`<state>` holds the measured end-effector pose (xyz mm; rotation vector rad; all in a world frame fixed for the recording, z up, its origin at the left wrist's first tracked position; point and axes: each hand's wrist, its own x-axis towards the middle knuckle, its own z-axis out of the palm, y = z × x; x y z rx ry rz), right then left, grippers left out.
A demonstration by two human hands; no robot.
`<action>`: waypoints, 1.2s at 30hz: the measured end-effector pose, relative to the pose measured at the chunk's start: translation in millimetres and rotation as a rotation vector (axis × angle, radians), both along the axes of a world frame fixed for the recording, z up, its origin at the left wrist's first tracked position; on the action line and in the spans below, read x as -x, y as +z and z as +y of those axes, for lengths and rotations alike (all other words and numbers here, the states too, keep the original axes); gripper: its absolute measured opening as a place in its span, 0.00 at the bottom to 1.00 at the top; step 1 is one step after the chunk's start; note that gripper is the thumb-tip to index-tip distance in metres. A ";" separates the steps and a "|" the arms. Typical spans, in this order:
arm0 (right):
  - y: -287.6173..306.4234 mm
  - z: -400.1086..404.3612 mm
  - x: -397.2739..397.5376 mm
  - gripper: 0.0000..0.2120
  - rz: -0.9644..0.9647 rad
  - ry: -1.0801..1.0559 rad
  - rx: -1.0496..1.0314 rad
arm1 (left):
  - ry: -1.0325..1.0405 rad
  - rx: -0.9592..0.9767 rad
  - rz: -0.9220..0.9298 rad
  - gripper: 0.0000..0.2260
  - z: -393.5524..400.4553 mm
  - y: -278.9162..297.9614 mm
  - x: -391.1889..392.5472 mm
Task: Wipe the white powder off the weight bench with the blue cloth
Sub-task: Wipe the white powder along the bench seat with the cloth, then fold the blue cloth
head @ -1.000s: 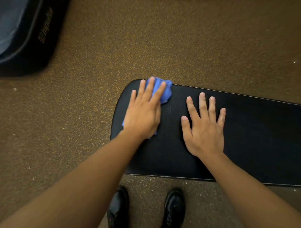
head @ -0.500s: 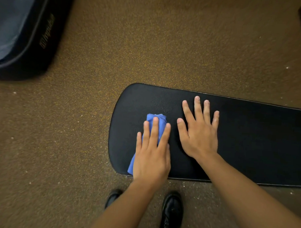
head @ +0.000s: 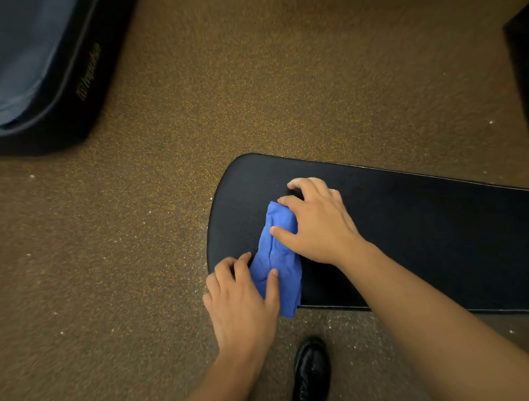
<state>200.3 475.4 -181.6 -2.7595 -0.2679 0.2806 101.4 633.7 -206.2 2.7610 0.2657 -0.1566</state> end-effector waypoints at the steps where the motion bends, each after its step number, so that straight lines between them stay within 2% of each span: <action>1: -1.0 0.6 0.8 0.25 0.009 0.009 0.007 | 0.017 -0.002 -0.002 0.24 -1.5 -1.1 2.6; 5: -2.6 2.2 6.5 0.10 -0.063 0.012 -0.072 | 0.050 0.040 0.012 0.19 -7.6 0.7 3.4; 9: 1.3 -4.6 16.2 0.09 -0.084 -0.042 -0.169 | 0.017 0.181 0.032 0.10 -7.6 13.8 -5.3; 11: 5.9 -14.0 24.2 0.09 -0.093 -0.087 -0.234 | -0.051 0.266 0.033 0.09 -3.1 19.4 -12.7; 17: 20.4 -60.0 63.8 0.07 0.030 -0.506 -0.744 | -0.299 0.600 0.028 0.11 -12.6 48.5 -50.4; 19: 23.6 -75.0 78.3 0.05 -0.022 -0.656 -0.878 | -0.448 0.635 0.020 0.11 -30.1 61.1 -66.0; 21: 27.6 -90.9 92.1 0.05 -0.104 -0.807 -0.925 | -0.595 0.664 0.014 0.10 -54.2 73.7 -78.8; 23: 33.8 -108.5 104.6 0.04 -0.199 -0.955 -0.937 | -0.646 0.740 0.020 0.10 -84.4 83.7 -87.3; 26: 47.8 -138.6 124.4 0.02 -0.344 -1.148 -0.922 | -0.484 0.971 0.132 0.15 -142.9 97.9 -88.6; 29: 64.6 -172.2 146.5 0.05 -0.474 -1.327 -0.912 | -0.355 1.125 0.274 0.20 -206.0 114.7 -75.4; 33: 83.5 -225.6 187.3 0.04 -0.711 -1.500 -0.915 | -0.468 1.205 0.611 0.19 -277.8 132.1 -52.8; 36: 95.3 -267.3 228.8 0.03 -0.792 -1.561 -0.898 | -0.638 1.136 0.829 0.15 -326.5 145.2 -34.3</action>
